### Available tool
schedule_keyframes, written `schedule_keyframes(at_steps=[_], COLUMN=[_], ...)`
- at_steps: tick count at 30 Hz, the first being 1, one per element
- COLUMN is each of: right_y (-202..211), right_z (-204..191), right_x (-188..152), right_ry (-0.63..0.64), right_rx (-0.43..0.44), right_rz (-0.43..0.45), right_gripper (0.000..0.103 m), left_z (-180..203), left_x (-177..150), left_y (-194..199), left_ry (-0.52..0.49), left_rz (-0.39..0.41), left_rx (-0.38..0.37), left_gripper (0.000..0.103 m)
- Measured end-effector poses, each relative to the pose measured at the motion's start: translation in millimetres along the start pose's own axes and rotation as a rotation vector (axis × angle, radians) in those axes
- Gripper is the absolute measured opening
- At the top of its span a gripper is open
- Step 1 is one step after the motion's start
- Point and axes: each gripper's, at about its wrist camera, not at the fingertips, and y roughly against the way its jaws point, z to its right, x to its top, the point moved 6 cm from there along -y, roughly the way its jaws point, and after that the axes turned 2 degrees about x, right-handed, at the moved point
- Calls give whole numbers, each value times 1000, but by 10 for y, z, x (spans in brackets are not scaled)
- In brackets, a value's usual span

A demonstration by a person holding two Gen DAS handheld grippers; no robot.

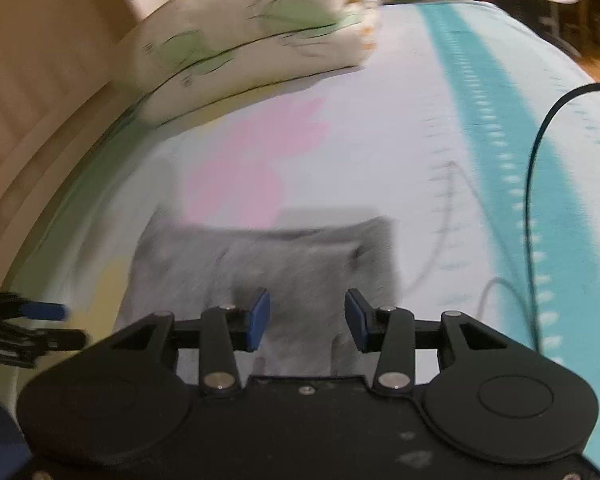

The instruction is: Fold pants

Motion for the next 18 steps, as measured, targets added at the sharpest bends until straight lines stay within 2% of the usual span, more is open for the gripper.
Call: schedule_keyframes(at_steps=[4, 7, 9, 12, 16, 18], right_y=[-207, -329, -377, -456, -592, -682], right_z=[342, 530, 616, 703, 740, 739], right_x=[72, 65, 57, 64, 40, 27], right_ry=[-159, -277, -332, -359, -352, -364], right_rx=[46, 89, 116, 106, 91, 101], right_rz=[-90, -149, -159, -155, -179, -201], right_gripper=[47, 48, 48, 48, 49, 51], left_z=[-292, -403, -427, -508, -458, -426], left_x=[49, 0, -29, -75, -212, -263], left_y=[-252, -412, -507, -612, -795, -828], left_ry=[113, 159, 147, 112, 98, 96], left_rz=[-71, -124, -130, -145, -192, -167], left_rx=[-119, -185, -185, -167, -263, -283], left_gripper=[85, 85, 85, 85, 85, 86])
